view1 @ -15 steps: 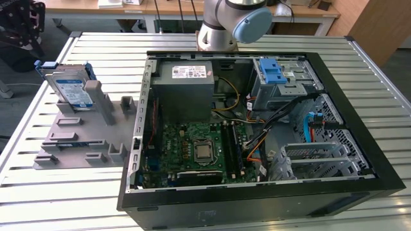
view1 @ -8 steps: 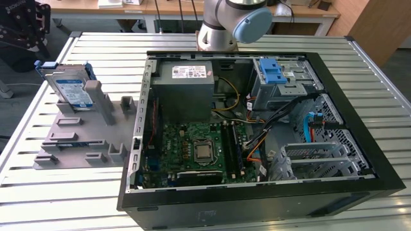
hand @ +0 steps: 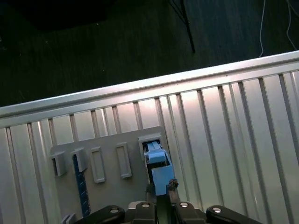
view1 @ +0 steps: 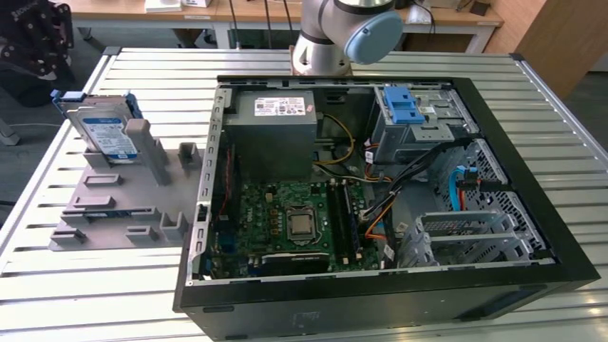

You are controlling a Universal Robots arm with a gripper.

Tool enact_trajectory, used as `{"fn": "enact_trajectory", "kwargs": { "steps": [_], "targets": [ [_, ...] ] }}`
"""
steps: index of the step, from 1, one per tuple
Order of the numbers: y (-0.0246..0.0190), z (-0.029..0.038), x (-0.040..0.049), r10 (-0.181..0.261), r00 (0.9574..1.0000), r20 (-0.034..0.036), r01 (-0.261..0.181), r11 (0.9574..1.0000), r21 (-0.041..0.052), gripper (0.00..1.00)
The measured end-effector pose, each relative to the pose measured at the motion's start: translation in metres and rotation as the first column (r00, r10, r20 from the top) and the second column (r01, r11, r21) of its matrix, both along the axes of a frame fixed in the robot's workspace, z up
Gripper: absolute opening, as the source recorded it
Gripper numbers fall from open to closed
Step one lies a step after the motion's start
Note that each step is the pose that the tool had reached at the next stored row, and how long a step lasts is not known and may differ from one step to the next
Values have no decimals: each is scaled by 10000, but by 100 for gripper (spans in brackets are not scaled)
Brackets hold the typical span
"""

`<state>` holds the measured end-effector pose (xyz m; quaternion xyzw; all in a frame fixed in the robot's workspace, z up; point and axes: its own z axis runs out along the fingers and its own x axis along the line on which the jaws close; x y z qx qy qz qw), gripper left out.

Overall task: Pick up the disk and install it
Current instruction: 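Pick up the disk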

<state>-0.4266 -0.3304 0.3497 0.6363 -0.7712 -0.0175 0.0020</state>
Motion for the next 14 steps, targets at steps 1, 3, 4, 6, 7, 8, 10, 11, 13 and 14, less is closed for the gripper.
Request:
{"fn": "enact_trajectory", "kwargs": {
  "steps": [1, 3, 4, 6, 7, 8, 10, 11, 13, 14],
  "targets": [
    [0, -12, -1, 146, 9999, -4, -146, 9999, 0, 23],
    [0, -35, -1, 500, 9987, -4, -500, 9987, 1, 35],
    [0, -47, -1, 679, 9977, -5, -679, 9977, 0, 35],
    [0, -76, -1, 1055, 9944, -5, -1055, 9944, 0, 41],
    [1, -94, -4, 1192, 9929, -5, -1192, 9929, 1, 47],
    [5, -130, -27, 1234, 9924, -5, -1234, 9924, 0, 53],
    [10, -166, -38, 1251, 9921, -4, -1251, 9921, 1, 59],
    [11, -184, -39, 1263, 9920, -4, -1263, 9920, 1, 59],
    [12, -220, -43, 1403, 9901, -5, -1403, 9901, 0, 59],
    [12, -236, -43, 1590, 9873, -5, -1590, 9873, 0, 59]
  ]
}}
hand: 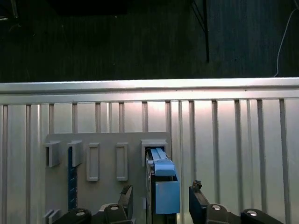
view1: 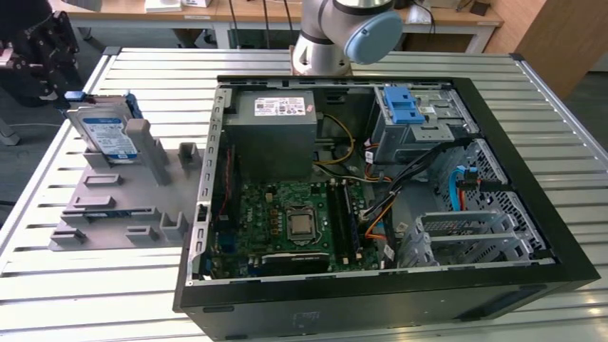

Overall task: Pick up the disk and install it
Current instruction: 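Pick up the disk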

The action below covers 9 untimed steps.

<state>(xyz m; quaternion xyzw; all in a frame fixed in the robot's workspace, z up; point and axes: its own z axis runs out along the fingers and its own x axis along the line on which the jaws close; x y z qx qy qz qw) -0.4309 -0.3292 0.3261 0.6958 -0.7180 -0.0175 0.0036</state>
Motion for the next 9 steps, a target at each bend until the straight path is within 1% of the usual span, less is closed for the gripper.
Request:
{"fn": "enact_trajectory", "kwargs": {
  "steps": [2, 7, 9],
  "targets": [
    [0, -33, -1, 277, 9996, 0, -277, 9996, 0, 59],
    [-3, -124, -3, 268, 9996, -3, -268, 9996, -15, 59],
    [-5, -160, -7, 268, 9996, 12, -268, 9996, -16, 59]
  ]
}}
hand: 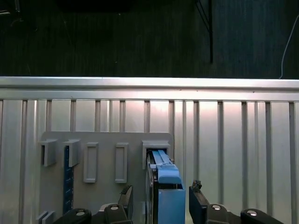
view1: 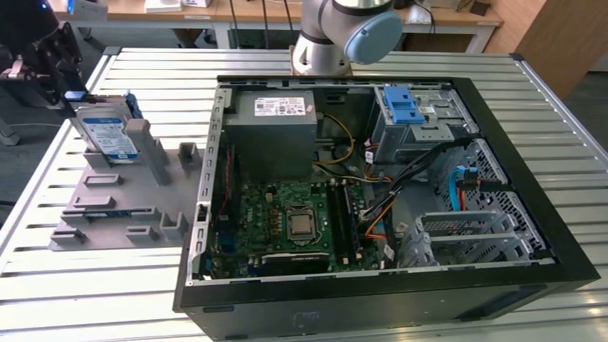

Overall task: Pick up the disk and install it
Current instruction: 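Pick up the disk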

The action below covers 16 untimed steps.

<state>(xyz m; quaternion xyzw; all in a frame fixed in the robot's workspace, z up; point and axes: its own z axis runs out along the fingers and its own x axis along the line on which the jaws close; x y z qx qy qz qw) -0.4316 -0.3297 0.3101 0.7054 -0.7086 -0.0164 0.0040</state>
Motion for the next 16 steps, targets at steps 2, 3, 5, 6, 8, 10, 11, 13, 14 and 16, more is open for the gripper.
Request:
{"fn": "enact_trajectory", "kwargs": {
  "steps": [2, 3, 5, 6, 8, 10, 11, 13, 14, 16],
  "targets": [
    [-1, -18, -5, 1, 10000, 41, -1, 10000, -1, 59],
    [0, -18, -4, 1, 10000, 45, -1, 10000, 0, 59],
    [0, -19, -4, 0, 10000, 49, 0, 10000, 0, 59],
    [0, -25, -4, 0, 10000, 52, 0, 10000, 2, 59],
    [1, -49, -5, -1, 10000, 50, 1, 10000, 15, 59],
    [1, -69, -6, -1, 10000, 50, 1, 10000, 37, 59],
    [0, -76, -5, 0, 10000, 50, 0, 10000, 49, 59],
    [0, -83, -6, 0, 10000, 48, 0, 10000, 77, 57],
    [0, -89, -6, 0, 10000, 49, 0, 10000, 97, 51],
    [5, -94, -5, -1, 10000, 50, 0, 9999, 109, 51]
  ]
}}
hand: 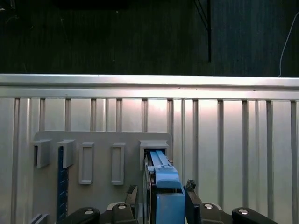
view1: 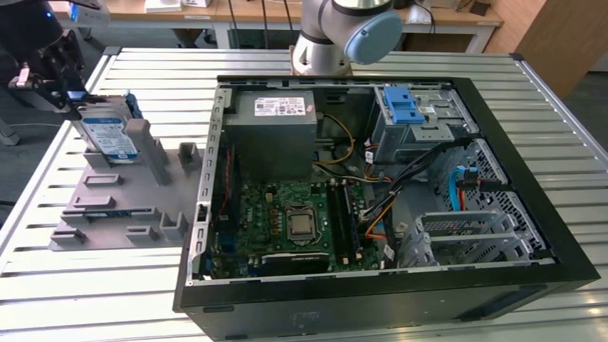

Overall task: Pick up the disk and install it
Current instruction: 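Pick up the disk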

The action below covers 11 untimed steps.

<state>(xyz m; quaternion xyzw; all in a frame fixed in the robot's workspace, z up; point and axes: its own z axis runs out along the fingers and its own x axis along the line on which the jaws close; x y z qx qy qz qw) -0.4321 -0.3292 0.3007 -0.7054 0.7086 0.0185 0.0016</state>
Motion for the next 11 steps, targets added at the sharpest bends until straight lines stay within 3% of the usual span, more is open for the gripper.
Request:
{"fn": "enact_trajectory", "kwargs": {
  "steps": [11],
  "targets": [
    [18, -102, -5, -30, 10000, -3, 30, 10000, 1, 51]
  ]
}}
